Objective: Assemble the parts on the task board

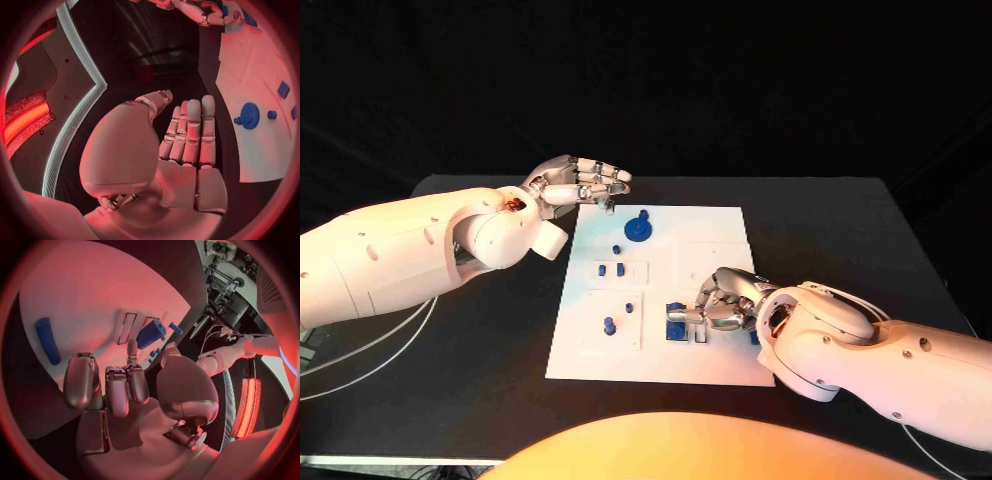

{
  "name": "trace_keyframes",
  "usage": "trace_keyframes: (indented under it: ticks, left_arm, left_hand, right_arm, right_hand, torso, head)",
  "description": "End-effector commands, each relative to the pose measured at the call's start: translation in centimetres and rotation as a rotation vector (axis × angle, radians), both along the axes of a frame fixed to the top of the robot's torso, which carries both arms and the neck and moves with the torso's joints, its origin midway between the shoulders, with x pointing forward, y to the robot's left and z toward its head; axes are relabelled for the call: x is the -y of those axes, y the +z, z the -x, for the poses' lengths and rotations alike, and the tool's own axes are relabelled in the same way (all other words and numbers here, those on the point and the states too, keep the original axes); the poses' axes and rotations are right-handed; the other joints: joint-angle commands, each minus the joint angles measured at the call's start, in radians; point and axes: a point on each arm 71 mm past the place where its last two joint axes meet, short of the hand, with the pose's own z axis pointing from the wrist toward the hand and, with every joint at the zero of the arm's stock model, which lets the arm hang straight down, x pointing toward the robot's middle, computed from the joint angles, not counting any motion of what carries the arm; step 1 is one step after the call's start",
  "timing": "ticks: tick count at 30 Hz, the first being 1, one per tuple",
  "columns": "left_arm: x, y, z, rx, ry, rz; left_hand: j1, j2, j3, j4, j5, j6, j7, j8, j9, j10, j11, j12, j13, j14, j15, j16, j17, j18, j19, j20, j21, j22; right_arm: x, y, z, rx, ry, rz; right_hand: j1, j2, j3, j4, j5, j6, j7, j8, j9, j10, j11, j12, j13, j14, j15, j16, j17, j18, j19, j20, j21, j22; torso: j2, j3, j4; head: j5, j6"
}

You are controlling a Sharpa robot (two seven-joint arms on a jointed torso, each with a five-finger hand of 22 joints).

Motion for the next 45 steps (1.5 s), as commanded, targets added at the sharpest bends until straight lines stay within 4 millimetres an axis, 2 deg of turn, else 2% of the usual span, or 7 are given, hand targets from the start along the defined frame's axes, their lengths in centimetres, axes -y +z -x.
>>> trace_keyframes:
  ticks: [1,7,13,22,30,38,45]
  left_arm:
    - [0.1,0.1,0.1,0.0,-0.014,0.01]
    - [0.0,0.1,0.1,0.0,-0.013,0.009]
    - [0.0,0.1,0.1,0.0,-0.013,0.009]
    - [0.0,0.1,0.0,-0.001,-0.013,0.009]
    - [0.0,0.0,0.0,-0.002,-0.012,0.007]
    - [-0.1,0.0,0.0,-0.002,-0.011,0.007]
    - [-0.2,0.0,0.0,-0.002,-0.01,0.006]
  left_hand:
    - [-0.001,0.009,-0.003,-0.002,0.006,-0.004,-0.001,0.003,-0.001,-0.006,0.001,0.005,0.001,-0.006,-0.001,0.007,-0.001,0.013,-0.003,0.003,-0.007,-0.002]
    - [0.0,0.009,-0.002,-0.002,0.006,-0.005,-0.001,0.004,-0.002,-0.007,0.001,0.006,0.002,-0.007,-0.001,0.007,-0.001,0.013,-0.003,0.003,-0.007,-0.002]
    - [0.0,0.009,-0.002,-0.002,0.006,-0.005,-0.001,0.004,-0.002,-0.007,0.001,0.006,0.002,-0.007,-0.001,0.007,-0.001,0.013,-0.003,0.003,-0.007,-0.002]
    - [0.0,0.009,-0.002,-0.002,0.006,-0.005,-0.001,0.004,-0.002,-0.007,0.001,0.006,0.002,-0.007,-0.001,0.007,-0.001,0.013,-0.003,0.003,-0.007,-0.002]
    - [0.0,0.01,-0.002,-0.002,0.006,-0.006,0.0,0.005,-0.002,-0.008,0.001,0.008,0.002,-0.007,-0.001,0.008,-0.002,0.013,-0.003,0.003,-0.008,-0.002]
    - [0.0,0.01,-0.002,-0.002,0.006,-0.006,0.0,0.006,-0.002,-0.008,0.001,0.008,0.002,-0.007,-0.001,0.008,-0.002,0.013,-0.003,0.003,-0.008,-0.002]
    - [0.0,0.01,-0.002,-0.002,0.006,-0.006,0.0,0.006,-0.002,-0.008,0.001,0.008,0.002,-0.007,-0.001,0.008,-0.002,0.013,-0.003,0.003,-0.008,-0.002]
  right_arm:
    - [-0.1,0.2,0.4,0.029,0.029,-0.015]
    - [-0.2,0.2,1.1,0.011,0.055,-0.02]
    - [-0.3,0.0,1.1,0.006,0.063,-0.01]
    - [0.1,-0.3,0.7,0.017,0.043,0.013]
    - [0.5,-0.2,0.8,0.018,0.04,0.011]
    - [0.8,-0.1,1.2,0.005,0.049,-0.001]
    - [1.1,0.0,1.4,0.006,0.047,-0.013]
  right_hand:
    - [0.068,0.013,0.008,-0.002,0.041,-0.008,-0.001,0.005,0.0,0.016,-0.006,-0.003,0.131,0.095,-0.004,-0.001,0.198,-0.01,0.028,-0.007,0.005,0.186]
    - [0.162,0.002,0.006,-0.004,0.068,-0.009,-0.001,0.004,-0.002,0.017,-0.006,-0.003,0.134,0.095,-0.005,-0.001,0.199,-0.01,0.028,-0.007,0.006,0.186]
    - [0.198,-0.001,0.005,-0.005,0.069,-0.008,-0.002,0.003,-0.004,0.017,-0.007,-0.004,0.134,0.095,-0.005,-0.001,0.199,-0.011,0.029,-0.007,0.009,0.187]
    - [0.237,0.033,0.004,-0.004,0.13,-0.005,-0.003,-0.001,-0.009,0.019,-0.008,-0.004,0.136,0.095,-0.006,-0.001,0.199,-0.011,0.03,-0.008,0.011,0.187]
    - [0.235,0.042,0.0,-0.003,0.145,-0.005,-0.003,-0.002,-0.01,0.018,-0.008,-0.005,0.136,0.095,-0.006,-0.001,0.198,-0.011,0.029,-0.008,0.009,0.187]
    - [0.238,0.028,-0.015,-0.004,0.148,-0.011,0.0,-0.006,-0.013,0.015,-0.006,-0.01,0.132,0.094,-0.005,-0.003,0.192,-0.009,0.026,-0.007,-0.004,0.184]
    - [0.237,0.009,-0.035,-0.002,0.116,-0.013,0.002,-0.007,-0.014,0.012,-0.003,-0.014,0.13,0.093,-0.002,-0.005,0.189,-0.008,0.023,-0.005,-0.013,0.182]
  torso:
    - [0.001,0.0006,-0.0004]
    - [0.0,0.0,-0.0014]
    - [-0.001,-0.0002,-0.0005]
    - [0.0,0.0002,0.0015]
    - [0.001,-0.0012,-0.0005]
    - [0.0,-0.0005,0.0004]
    - [0.0,-0.0006,-0.0004]
  head:
    - [0.002,0.0]
    - [0.003,-0.003]
    - [0.001,-0.002]
    - [0.0,-0.001]
    - [0.001,0.0]
    - [0.001,-0.001]
    - [0.001,-0.001]
